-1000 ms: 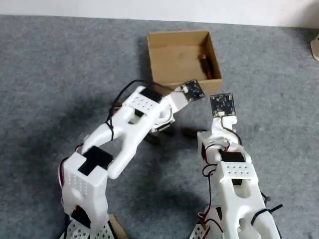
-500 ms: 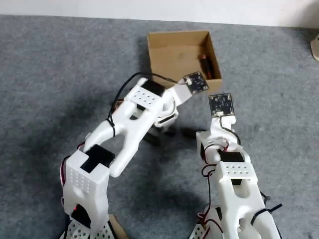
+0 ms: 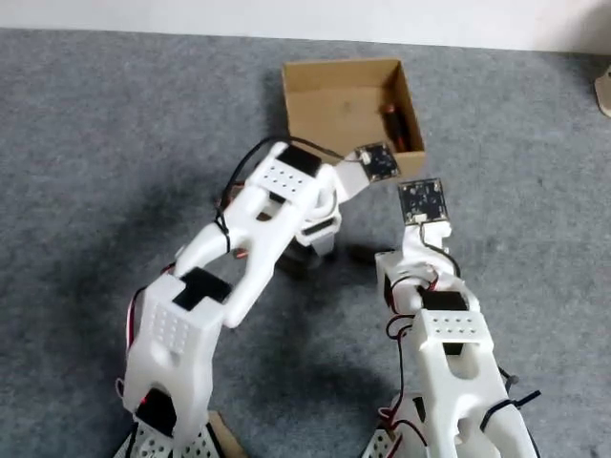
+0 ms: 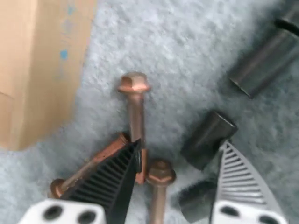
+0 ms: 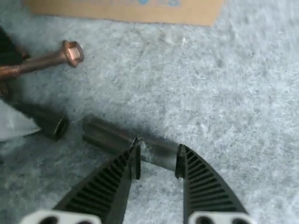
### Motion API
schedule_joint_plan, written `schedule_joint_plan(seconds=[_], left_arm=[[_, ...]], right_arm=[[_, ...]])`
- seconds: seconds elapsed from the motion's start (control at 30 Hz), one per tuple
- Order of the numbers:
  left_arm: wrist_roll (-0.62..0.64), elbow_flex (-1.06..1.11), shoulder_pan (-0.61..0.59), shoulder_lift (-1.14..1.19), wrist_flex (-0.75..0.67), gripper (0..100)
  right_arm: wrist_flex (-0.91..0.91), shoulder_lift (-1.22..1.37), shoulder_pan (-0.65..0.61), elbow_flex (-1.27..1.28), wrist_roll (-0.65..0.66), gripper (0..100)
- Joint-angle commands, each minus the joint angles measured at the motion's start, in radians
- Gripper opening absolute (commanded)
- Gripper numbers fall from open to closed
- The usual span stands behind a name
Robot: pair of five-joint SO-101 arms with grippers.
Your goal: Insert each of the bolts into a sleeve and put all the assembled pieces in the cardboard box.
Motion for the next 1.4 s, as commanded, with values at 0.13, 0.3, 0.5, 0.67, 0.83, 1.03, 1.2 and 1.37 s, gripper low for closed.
schedule_joint_plan(seconds=[0.13,0.3,0.5,0.67,0.83,1.03,1.2,1.37], left_arm=[[0.044,-0.229,0.012,0.134,0.055,34],[0.066,-0.381,0.016,0.249,0.112,35],[0.054,-0.608,0.015,0.415,0.203,35],[0.054,-0.796,0.012,0.556,0.282,30],[0.058,-0.97,0.012,0.659,0.341,2],[0.06,-1.104,0.001,0.714,0.416,0],[0.144,-1.224,-0.005,0.716,0.483,0],[0.167,-1.299,-0.028,0.714,0.52,0]], right_arm=[[-0.022,-0.018,-0.012,-0.004,0.018,13.2],[-0.022,-0.018,-0.012,-0.004,0.02,13.2],[-0.022,-0.018,-0.012,-0.004,0.02,13.2],[-0.022,-0.018,-0.012,-0.004,0.02,13.2],[-0.022,-0.018,-0.012,-0.004,0.02,13.2],[-0.022,-0.018,-0.012,-0.004,0.02,13.2],[-0.022,-0.018,-0.012,-0.004,0.02,13.2],[-0.022,-0.018,-0.012,-0.004,0.02,13.2]])
